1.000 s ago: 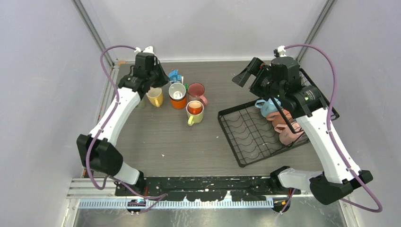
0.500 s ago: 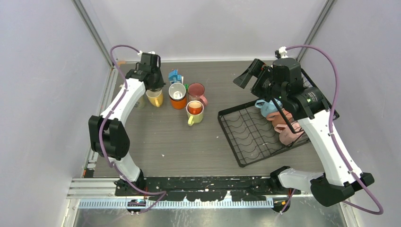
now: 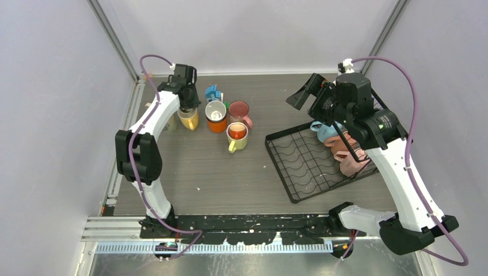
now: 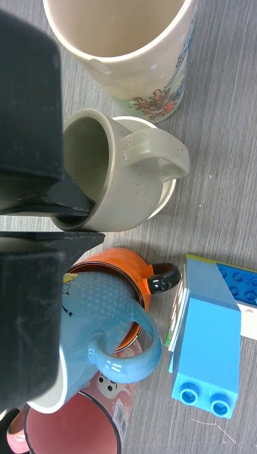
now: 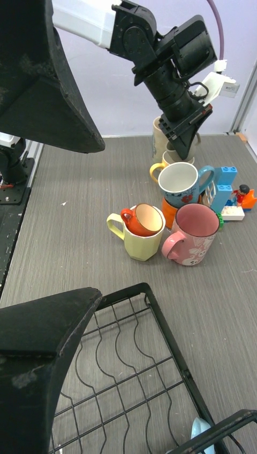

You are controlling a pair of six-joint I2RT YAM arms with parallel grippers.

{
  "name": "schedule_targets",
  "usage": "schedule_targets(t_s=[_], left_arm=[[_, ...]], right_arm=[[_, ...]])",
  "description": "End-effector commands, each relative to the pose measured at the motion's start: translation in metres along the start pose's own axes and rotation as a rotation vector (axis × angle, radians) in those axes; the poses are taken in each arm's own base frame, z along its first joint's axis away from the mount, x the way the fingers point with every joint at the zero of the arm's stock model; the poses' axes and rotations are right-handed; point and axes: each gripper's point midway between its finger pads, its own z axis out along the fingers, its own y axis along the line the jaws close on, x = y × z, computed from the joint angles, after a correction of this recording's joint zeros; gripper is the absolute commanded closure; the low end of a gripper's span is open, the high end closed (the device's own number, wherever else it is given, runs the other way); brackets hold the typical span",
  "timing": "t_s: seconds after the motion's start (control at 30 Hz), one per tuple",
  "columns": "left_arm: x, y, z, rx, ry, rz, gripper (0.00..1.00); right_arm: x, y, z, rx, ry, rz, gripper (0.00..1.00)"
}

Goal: Unload the cups from the dish rack
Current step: Place the cup at the center of the board.

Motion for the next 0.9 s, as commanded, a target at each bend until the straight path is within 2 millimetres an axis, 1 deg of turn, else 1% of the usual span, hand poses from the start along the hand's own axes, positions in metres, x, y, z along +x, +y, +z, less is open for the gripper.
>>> schedule_targets(t_s=[0.0, 0.53, 0.87], left_arm=[[-0.024, 0.001, -0.004, -0.005, -0.071, -0.003, 1.0], [-0.012, 0.01, 0.012, -0.016, -0.029, -0.002, 1.0], [-0.001, 0.01, 0.02, -0.009, 0.005, -0.004, 1.0]], right_arm=[[-0.006, 0.004, -0.01, -0.024, -0.032, -0.016, 0.0], [-0.003, 0.001, -0.008, -0.017, -0.024, -0.015, 0.0], [-0.003, 0.002, -0.006, -0.016, -0.02, -0.019, 0.0]])
